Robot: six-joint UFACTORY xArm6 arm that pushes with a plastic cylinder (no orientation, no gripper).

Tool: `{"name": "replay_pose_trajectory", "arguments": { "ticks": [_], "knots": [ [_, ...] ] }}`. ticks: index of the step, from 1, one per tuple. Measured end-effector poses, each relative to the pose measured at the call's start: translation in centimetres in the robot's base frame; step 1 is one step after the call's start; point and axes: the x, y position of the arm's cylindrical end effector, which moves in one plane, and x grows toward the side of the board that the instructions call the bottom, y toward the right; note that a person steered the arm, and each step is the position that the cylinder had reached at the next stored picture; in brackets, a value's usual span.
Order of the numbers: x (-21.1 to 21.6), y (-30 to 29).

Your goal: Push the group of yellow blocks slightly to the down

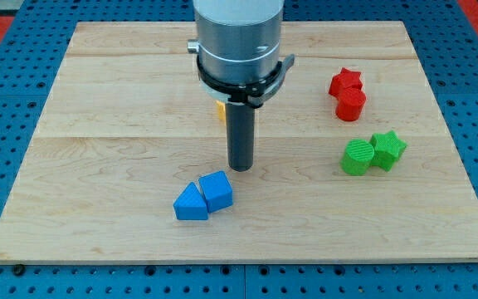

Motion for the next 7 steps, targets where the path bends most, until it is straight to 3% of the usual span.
{"name": "replay_pose_trajectory", "arguments": {
  "ticks": [1, 2, 4, 6, 7],
  "knots": [
    [-0.5, 0.4],
    [-3.7, 0.1],
    [-4.9, -4.8],
    [-8.2, 0.3],
    [-13.2, 2.5]
  ]
}}
